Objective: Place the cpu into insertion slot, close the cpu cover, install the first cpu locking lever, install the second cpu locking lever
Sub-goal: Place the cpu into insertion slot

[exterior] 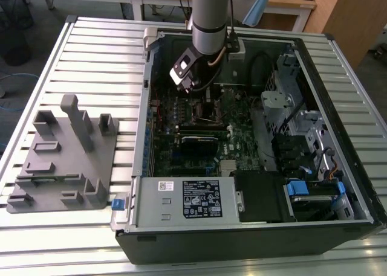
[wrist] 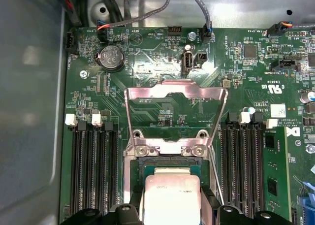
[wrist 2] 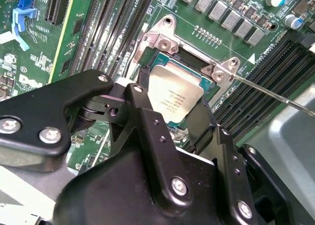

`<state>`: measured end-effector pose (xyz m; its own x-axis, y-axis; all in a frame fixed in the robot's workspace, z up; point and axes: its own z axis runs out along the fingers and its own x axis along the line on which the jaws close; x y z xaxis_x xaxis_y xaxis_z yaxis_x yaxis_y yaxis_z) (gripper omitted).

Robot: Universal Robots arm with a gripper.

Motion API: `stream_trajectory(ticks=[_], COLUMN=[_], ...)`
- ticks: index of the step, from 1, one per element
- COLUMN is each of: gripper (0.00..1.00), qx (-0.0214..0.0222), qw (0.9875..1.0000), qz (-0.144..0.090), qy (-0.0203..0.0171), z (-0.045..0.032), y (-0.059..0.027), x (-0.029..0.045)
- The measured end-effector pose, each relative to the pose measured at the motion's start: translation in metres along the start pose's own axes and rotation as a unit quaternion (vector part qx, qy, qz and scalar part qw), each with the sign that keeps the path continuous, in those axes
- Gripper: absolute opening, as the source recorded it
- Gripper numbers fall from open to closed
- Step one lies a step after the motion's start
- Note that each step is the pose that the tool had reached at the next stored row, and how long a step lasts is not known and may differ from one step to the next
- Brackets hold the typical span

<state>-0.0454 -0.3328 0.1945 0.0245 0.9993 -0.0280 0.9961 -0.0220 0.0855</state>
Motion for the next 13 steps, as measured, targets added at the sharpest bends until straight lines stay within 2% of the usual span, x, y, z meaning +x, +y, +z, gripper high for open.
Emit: stream_trajectory(ticks=[13], gripper=[0.54], qx=[0.0002], qw=[1.0], qz=[0.0], qy=[-0.0008], z=[0.0014], y=[0.0016], x=[0.0])
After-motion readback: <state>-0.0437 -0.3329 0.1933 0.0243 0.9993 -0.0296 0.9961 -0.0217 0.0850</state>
